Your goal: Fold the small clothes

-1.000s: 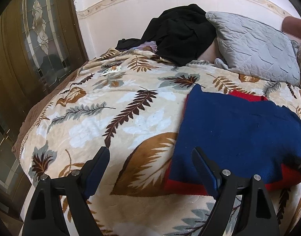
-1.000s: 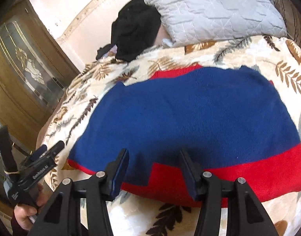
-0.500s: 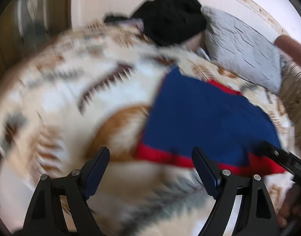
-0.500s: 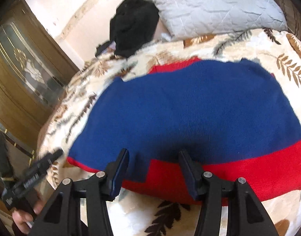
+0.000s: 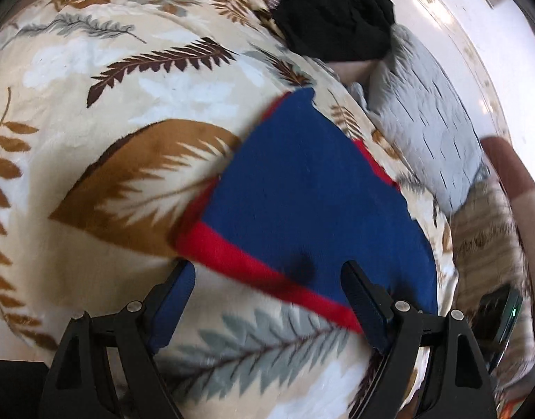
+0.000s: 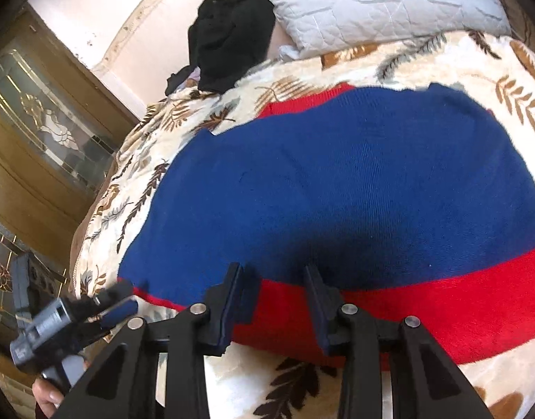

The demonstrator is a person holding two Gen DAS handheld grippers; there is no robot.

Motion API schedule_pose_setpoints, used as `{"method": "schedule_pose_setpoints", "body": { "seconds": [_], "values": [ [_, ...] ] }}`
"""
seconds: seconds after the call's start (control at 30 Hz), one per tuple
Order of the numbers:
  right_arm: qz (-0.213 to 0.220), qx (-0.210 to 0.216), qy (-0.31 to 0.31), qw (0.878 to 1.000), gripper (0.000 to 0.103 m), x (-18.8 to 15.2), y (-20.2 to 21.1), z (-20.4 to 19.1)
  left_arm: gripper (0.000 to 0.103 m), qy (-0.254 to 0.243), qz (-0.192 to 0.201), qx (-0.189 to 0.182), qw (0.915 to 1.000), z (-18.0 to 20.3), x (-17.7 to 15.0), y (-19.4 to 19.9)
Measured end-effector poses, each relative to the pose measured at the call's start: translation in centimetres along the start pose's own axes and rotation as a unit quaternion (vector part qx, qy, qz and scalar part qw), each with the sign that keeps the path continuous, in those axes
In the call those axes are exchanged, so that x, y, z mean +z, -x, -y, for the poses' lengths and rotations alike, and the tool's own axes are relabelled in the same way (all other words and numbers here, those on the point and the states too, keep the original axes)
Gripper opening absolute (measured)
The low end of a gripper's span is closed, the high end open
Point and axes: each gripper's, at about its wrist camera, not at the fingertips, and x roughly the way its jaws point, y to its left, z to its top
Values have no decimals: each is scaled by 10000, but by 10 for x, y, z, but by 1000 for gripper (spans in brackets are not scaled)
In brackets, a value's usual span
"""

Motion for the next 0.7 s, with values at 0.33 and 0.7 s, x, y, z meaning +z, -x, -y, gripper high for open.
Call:
{"method": "schedule_pose_setpoints", "body": {
  "seconds": [0.33, 0.7],
  "values": [
    [-192, 149, 48, 9997, 38, -1, -7, 8, 24, 323, 322, -417, 9981, -3, 5, -13],
    [-319, 403, -140, 9986, 38, -2, -8, 15, 19, 179, 275, -361, 9988, 10, 16, -26]
  ]
}}
